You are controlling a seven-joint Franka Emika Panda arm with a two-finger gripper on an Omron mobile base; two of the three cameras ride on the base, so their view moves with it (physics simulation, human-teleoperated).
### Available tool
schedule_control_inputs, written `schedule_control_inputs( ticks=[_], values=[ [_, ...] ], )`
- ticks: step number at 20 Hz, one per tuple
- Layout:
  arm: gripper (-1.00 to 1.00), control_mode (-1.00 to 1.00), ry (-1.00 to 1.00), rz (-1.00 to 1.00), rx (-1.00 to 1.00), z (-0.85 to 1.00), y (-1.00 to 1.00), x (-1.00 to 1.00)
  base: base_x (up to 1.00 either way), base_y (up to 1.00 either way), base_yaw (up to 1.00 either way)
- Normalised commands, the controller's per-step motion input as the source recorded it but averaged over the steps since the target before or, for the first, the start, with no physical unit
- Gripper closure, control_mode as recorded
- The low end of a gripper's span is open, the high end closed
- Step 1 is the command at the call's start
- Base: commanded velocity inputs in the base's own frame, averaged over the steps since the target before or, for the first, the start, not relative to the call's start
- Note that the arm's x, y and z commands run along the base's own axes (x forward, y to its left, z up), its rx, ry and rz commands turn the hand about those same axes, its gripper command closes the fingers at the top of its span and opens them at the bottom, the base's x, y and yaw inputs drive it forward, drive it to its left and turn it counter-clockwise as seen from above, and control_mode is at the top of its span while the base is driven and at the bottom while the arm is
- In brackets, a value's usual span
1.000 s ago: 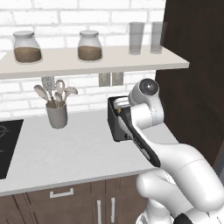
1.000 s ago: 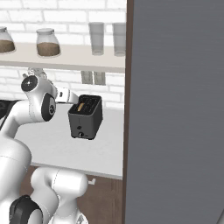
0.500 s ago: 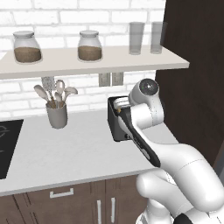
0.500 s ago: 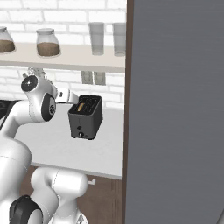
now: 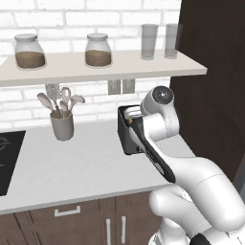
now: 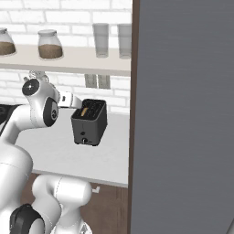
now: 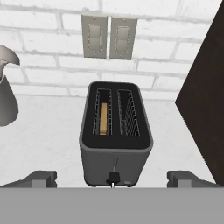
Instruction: Start the toaster. Once the lever pops up, take the bread to the plate on the dining counter.
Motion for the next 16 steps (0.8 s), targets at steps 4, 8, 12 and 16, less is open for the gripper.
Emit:
schedule_control_inputs(
  ticks=[4,8,12,16],
  values=[
    [-1.0,-1.0,0.0,0.0,0.0,0.0,0.0,0.0,0.0,0.0,0.0],
    [-1.0,-1.0,0.0,0.0,0.0,0.0,0.0,0.0,0.0,0.0,0.0],
    [-1.0,-1.0,0.0,0.0,0.0,0.0,0.0,0.0,0.0,0.0,0.0],
    [-1.0,-1.0,0.0,0.0,0.0,0.0,0.0,0.0,0.0,0.0,0.0]
  ],
)
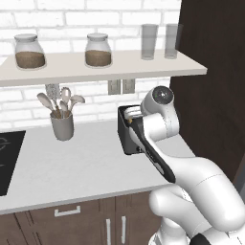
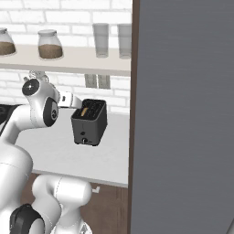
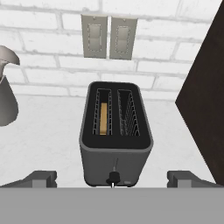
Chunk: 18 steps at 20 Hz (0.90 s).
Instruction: Start the toaster. Once the lever pops up, take the bread to the plate on the dining counter.
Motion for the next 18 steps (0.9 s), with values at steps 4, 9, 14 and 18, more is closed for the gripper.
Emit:
schedule_control_inputs(
  ticks=[4,9,14,18],
  values=[
    [-1.0,-1.0,0.0,0.0,0.0,0.0,0.0,0.0,0.0,0.0,0.0],
    [-1.0,-1.0,0.0,0.0,0.0,0.0,0.0,0.0,0.0,0.0,0.0],
    [-1.0,-1.0,0.0,0.0,0.0,0.0,0.0,0.0,0.0,0.0,0.0],
    [-1.0,-1.0,0.0,0.0,0.0,0.0,0.0,0.0,0.0,0.0,0.0]
  ],
)
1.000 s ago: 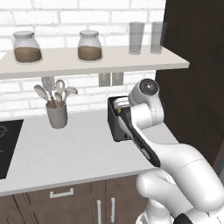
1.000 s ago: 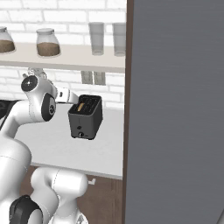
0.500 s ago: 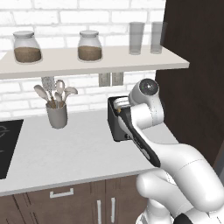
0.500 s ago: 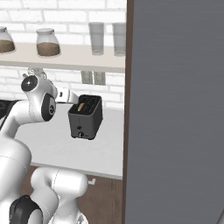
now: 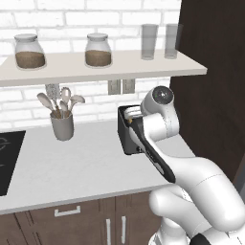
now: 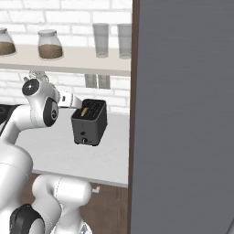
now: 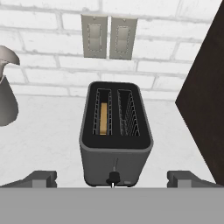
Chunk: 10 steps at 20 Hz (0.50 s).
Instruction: Start the toaster. Once the lever pops up, take the bread to the plate on the dining counter.
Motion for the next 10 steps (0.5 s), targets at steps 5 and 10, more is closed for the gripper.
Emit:
schedule_control_inputs(
  ticks=[5,10],
  values=[
    [-1.0,-1.0,0.0,0.0,0.0,0.0,0.0,0.0,0.0,0.0,0.0],
    [-1.0,-1.0,0.0,0.0,0.0,0.0,0.0,0.0,0.0,0.0,0.0]
  ],
)
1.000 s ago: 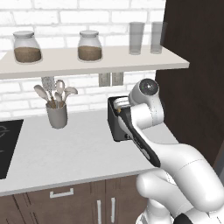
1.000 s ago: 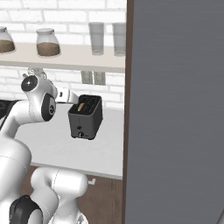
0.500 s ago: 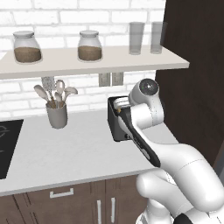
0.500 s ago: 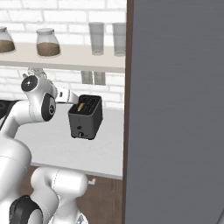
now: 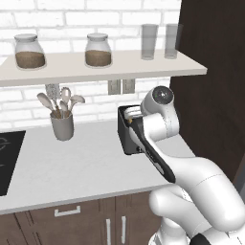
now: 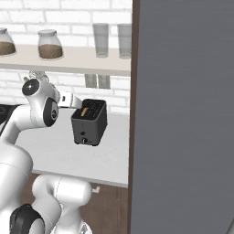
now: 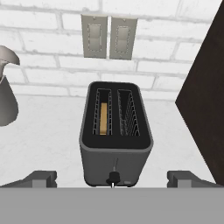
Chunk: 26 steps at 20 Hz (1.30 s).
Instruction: Start the toaster. Once the lever pops up, take the bread to the plate on the dining counter.
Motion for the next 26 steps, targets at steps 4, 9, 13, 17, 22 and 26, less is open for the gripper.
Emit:
schedule_control_inputs(
  ticks=[4,9,13,17,22,26],
  values=[
    [-1.0,-1.0,0.0,0.0,0.0,0.0,0.0,0.0,0.0,0.0,0.0],
    [-1.0,-1.0,0.0,0.0,0.0,0.0,0.0,0.0,0.0,0.0,0.0],
    [-1.0,-1.0,0.0,0.0,0.0,0.0,0.0,0.0,0.0,0.0,0.0],
    [-1.0,-1.0,0.0,0.0,0.0,0.0,0.0,0.0,0.0,0.0,0.0],
    [-1.0,-1.0,0.0,0.0,0.0,0.0,0.0,0.0,0.0,0.0,0.0],
    [-1.0,-1.0,0.0,0.0,0.0,0.0,0.0,0.0,0.0,0.0,0.0]
  ],
)
